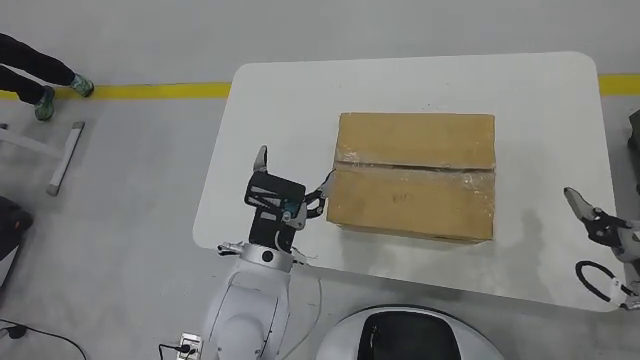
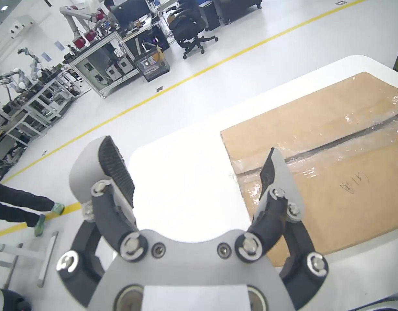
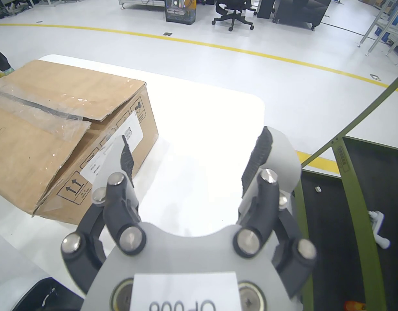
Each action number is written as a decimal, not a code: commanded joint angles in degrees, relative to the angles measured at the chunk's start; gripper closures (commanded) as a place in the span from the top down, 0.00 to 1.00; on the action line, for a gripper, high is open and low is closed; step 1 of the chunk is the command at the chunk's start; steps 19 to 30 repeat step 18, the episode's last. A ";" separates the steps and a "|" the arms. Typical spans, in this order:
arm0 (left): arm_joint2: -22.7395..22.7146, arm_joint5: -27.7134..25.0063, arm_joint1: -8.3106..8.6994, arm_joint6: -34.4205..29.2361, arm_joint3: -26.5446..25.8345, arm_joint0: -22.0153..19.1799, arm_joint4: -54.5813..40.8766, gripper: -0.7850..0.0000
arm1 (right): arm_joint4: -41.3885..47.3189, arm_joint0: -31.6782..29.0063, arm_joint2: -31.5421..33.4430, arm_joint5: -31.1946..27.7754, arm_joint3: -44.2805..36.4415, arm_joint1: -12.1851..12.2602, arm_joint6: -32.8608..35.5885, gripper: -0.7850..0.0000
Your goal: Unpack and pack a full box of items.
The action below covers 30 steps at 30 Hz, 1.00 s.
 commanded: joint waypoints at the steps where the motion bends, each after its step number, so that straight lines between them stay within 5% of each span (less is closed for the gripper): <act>1: 0.00 0.00 0.00 0.00 0.00 0.00 0.00 1.00 | 0.00 0.00 0.00 0.00 0.00 0.00 0.00 0.97; 30: 0.03 -0.04 0.00 0.02 -0.01 0.01 0.02 1.00 | -0.01 0.00 0.00 0.00 0.00 0.00 0.00 1.00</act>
